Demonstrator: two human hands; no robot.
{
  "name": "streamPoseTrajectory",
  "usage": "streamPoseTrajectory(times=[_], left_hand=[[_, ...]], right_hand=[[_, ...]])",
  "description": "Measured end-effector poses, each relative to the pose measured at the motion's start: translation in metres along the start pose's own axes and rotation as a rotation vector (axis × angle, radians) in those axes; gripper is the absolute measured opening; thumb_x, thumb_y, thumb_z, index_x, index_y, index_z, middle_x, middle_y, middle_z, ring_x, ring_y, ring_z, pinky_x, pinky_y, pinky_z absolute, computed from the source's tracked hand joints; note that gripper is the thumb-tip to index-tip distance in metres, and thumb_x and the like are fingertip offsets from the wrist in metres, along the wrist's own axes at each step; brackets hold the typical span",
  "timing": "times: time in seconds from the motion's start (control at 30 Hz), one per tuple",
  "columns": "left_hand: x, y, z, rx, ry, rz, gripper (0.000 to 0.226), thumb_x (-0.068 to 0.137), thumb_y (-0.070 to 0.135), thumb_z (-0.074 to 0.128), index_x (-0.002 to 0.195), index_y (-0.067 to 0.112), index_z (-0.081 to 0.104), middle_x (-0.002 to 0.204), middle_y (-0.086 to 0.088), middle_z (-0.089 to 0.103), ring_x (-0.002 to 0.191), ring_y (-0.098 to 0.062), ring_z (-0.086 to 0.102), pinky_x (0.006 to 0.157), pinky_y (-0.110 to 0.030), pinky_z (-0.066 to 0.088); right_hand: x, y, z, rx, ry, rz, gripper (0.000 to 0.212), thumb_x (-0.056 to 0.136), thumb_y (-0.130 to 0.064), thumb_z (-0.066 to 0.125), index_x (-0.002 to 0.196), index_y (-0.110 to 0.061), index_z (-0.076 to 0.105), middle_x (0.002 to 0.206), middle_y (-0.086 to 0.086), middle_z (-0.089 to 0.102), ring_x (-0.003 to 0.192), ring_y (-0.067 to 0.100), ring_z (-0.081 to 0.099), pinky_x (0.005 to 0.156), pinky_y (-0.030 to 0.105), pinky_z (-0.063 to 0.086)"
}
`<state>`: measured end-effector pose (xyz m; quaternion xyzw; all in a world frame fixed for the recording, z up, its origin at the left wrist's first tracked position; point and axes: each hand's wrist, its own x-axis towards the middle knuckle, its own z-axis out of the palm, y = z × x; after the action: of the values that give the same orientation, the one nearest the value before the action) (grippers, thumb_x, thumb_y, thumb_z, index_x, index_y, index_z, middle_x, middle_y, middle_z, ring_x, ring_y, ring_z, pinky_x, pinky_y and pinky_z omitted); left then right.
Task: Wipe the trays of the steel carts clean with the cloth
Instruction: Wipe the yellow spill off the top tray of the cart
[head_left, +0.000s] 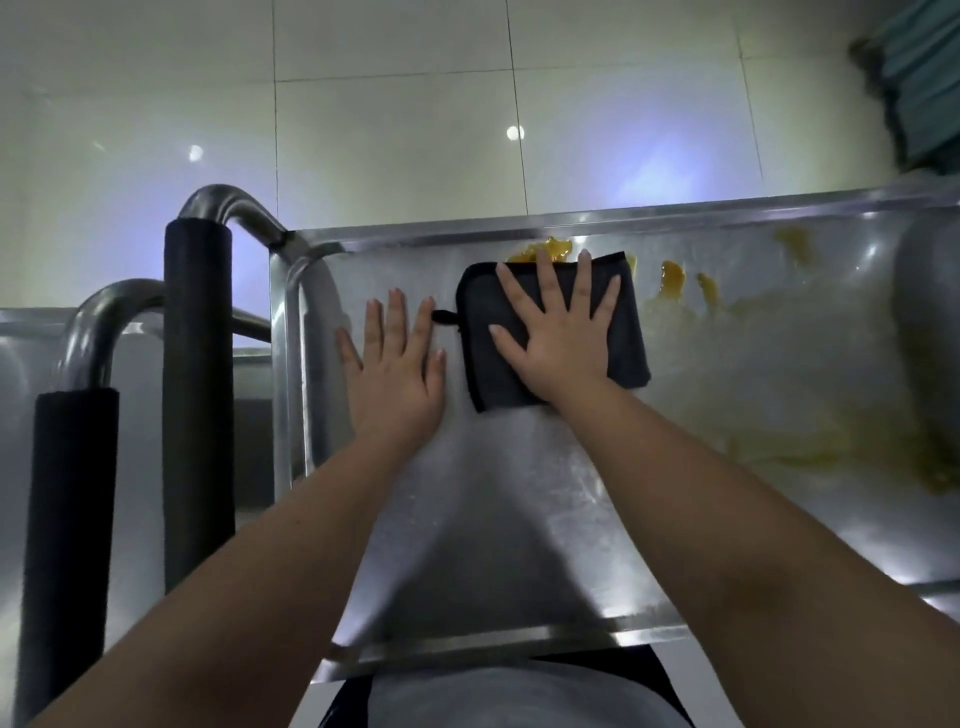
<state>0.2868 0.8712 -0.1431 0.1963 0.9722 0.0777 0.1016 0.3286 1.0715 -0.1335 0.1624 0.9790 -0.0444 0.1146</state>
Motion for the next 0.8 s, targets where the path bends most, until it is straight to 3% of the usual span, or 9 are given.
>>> streamPoseTrajectory(times=[0.2,0.5,0.67,0.8], left_hand=[[0.000,-0.002,0.003,0.004,0.006,0.002,0.056,0.101,0.048,0.014,0.154,0.038,-0.001,0.164,0.002,-0.003,0.150,-0.019,-0.009,0.118,-0.056,-0.006],[0.000,-0.001,0.002,-0.020,0.015,0.007,0.055,0.102,0.044,0.020,0.155,0.036,0.005,0.164,0.000,0.003,0.151,-0.022,-0.004,0.118,-0.058,-0.002],[0.000,-0.001,0.000,-0.029,0.024,0.001,0.055,0.102,0.038,0.022,0.155,0.031,0.009,0.164,-0.001,0.007,0.151,-0.023,0.000,0.119,-0.056,-0.001],[-0.001,-0.001,0.003,-0.034,0.022,-0.017,0.058,0.102,0.035,0.021,0.156,0.027,0.001,0.164,0.000,0.002,0.150,-0.020,-0.007,0.119,-0.055,-0.001]], right_hand=[[-0.035,0.004,0.006,0.008,0.009,-0.049,0.070,0.089,-0.076,0.007,0.152,-0.047,-0.003,0.165,-0.001,-0.005,0.147,0.043,-0.008,0.110,0.071,-0.006],[-0.193,0.018,0.048,0.032,-0.024,-0.177,0.076,0.086,-0.078,0.033,0.152,-0.044,0.021,0.164,0.004,0.012,0.146,0.048,0.006,0.107,0.077,0.007],[-0.159,0.016,0.038,0.039,-0.020,-0.132,0.074,0.088,-0.076,0.028,0.153,-0.043,0.021,0.164,0.004,0.013,0.146,0.048,0.005,0.107,0.076,0.004],[-0.089,0.011,0.022,0.035,0.016,-0.009,0.073,0.088,-0.077,0.021,0.153,-0.044,0.012,0.165,0.002,0.007,0.147,0.047,0.000,0.109,0.074,-0.001]])
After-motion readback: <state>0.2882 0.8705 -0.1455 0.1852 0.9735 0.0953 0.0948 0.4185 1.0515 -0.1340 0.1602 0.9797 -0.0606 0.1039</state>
